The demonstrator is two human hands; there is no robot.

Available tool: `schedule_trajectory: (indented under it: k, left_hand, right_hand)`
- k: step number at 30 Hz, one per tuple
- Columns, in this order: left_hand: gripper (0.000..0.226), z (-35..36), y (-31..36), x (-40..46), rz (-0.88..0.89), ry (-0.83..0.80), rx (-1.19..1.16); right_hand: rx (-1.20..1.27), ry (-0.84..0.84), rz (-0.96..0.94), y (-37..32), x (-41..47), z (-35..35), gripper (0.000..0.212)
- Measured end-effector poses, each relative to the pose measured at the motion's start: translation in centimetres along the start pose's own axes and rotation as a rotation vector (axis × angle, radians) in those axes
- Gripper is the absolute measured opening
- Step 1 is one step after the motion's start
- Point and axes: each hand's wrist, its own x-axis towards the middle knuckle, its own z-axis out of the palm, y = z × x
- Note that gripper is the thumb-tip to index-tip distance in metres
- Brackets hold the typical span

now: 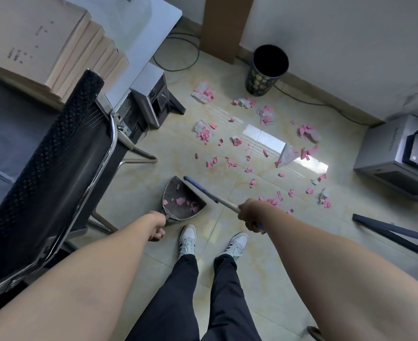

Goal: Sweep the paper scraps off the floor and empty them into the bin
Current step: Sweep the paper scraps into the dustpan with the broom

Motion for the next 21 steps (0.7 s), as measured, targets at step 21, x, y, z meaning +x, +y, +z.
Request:
schedule_trajectory:
  k: [21]
  left_hand:
    - [0.022, -0.2, -1.9, 1.7, -0.032, -0.041, 0.035]
  right_hand:
    - [-0.042, -0.06, -0.056, 1.5, 2.4, 4.0, 0.034]
